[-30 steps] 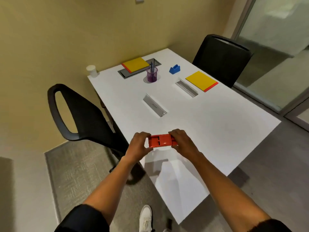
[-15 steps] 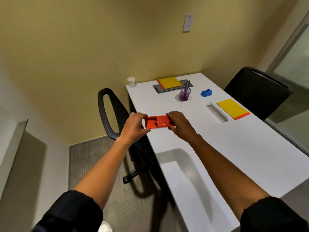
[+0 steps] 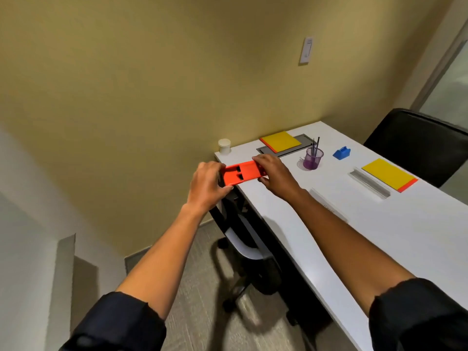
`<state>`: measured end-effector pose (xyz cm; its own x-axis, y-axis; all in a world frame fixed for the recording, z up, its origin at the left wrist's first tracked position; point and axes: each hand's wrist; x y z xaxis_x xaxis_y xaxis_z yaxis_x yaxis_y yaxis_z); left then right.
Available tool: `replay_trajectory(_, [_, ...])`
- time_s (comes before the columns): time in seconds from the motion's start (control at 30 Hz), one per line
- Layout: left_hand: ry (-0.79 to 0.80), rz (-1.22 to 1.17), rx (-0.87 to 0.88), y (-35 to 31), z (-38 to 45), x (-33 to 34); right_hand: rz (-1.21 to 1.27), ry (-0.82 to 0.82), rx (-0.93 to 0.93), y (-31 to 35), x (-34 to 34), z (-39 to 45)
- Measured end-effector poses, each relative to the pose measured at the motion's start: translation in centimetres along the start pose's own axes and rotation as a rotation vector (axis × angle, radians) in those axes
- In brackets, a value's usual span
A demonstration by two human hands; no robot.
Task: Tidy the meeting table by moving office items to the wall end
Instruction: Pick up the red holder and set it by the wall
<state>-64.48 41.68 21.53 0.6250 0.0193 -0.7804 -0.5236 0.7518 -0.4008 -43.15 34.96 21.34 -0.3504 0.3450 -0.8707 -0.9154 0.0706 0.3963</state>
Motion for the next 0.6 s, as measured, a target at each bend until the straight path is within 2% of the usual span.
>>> replay_trajectory(0.3, [-0.027,-0.030,0.036,9.1,5.4,-1.2,-0.034,-0.015,0.043,3.1,3.5,8.6])
replay_trajectory(0.6, [0.029,-0.108,0.088,17.7,16.4,3.0,-0.017,-0.090,0.147,-0.3,8.5,20.5])
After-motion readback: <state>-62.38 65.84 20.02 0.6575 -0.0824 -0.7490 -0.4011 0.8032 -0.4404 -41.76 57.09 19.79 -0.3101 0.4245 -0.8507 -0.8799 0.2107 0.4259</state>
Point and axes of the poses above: each hand's wrist, its own z-axis towards the middle knuckle, its own x-axis out of the palm, y = z × x, and after that the axes turned 6 degrees about x, right-handed
